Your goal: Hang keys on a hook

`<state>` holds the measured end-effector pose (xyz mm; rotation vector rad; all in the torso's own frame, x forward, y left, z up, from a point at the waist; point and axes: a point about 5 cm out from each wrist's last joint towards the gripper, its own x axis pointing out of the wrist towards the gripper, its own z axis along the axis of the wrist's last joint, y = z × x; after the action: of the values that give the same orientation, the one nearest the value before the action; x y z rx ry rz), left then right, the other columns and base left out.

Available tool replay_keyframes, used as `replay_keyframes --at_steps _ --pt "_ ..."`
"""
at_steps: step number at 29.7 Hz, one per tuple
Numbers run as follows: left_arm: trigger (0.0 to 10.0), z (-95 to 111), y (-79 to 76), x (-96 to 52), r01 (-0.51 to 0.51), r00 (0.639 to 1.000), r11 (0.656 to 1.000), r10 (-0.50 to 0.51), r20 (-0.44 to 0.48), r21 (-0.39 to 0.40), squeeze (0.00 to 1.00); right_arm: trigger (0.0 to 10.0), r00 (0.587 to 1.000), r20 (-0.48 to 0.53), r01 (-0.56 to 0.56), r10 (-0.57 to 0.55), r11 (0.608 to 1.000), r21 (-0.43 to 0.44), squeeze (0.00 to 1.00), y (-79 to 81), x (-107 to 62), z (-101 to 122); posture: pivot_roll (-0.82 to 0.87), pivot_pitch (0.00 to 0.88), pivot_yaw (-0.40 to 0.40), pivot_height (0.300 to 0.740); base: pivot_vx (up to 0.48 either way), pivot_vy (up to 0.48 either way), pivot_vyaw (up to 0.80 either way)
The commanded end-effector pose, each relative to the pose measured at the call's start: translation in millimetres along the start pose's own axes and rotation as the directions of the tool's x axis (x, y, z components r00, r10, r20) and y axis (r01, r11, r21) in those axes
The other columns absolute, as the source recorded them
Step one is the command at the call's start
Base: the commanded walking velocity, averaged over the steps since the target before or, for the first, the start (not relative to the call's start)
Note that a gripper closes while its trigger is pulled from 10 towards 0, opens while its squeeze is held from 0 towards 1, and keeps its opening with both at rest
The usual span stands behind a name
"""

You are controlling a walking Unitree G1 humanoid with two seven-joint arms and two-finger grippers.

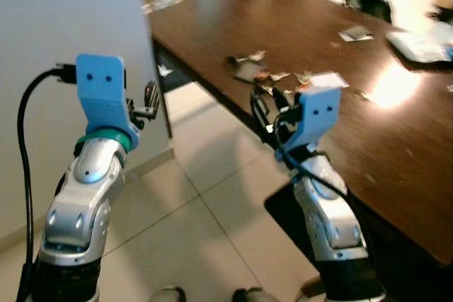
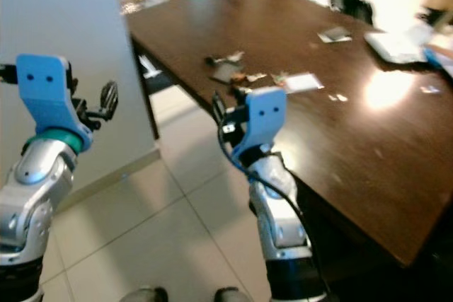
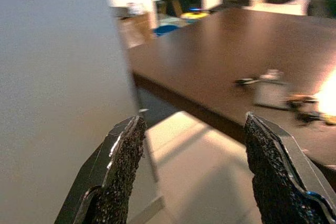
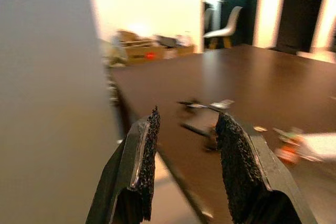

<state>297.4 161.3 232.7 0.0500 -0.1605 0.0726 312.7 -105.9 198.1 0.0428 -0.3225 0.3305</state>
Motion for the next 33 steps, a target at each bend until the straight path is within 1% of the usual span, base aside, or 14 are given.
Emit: replay_keyframes --at_steps 1,15,18,27,33 --pt "10.0 -2.8 1.9 -0.9 0.0 1.0 1.0 0.0 -0.017 0.0 0.0 10.0 1.0 -0.013 0.0 0.001 1.0 0.019 0.0 1.1 0.1 -2.9 0.1 0.056 0.092 0.74 0.0 0.0 -0.8" --pt "10.0 -1.8 1.8 -1.4 0.01 1.0 1.0 -0.01 -0.006 0.009 0.0 10.0 1.0 -0.015 0.0 0.0 1.0 0.023 0.0 1.9 0.0 -3.3 0.11 0.059 0.095 0.74 0.0 0.0 -0.8" --pt "10.0 -1.0 1.9 -1.7 0.011 1.0 1.0 -0.011 0.004 0.011 0.0 10.0 1.0 -0.015 0.0 0.0 1.0 0.023 0.0 2.0 0.1 -3.3 0.11 0.06 0.095 0.74 0.289 0.0 -0.8" --pt "10.0 -0.3 1.7 -1.8 0.016 1.0 1.0 -0.016 0.015 0.019 0.0 10.0 1.0 -0.015 0.001 -0.001 1.0 0.021 0.0 2.2 0.4 -3.4 0.11 0.059 0.096 0.74 0.465 0.0 -0.8" --pt "10.0 -0.3 1.6 -1.8 0.016 1.0 1.0 -0.016 0.016 0.022 0.0 10.0 1.0 -0.008 -0.004 0.004 1.0 0.009 0.0 2.8 0.3 -2.9 0.11 0.059 0.096 0.74 0.48 0.0 0.0"
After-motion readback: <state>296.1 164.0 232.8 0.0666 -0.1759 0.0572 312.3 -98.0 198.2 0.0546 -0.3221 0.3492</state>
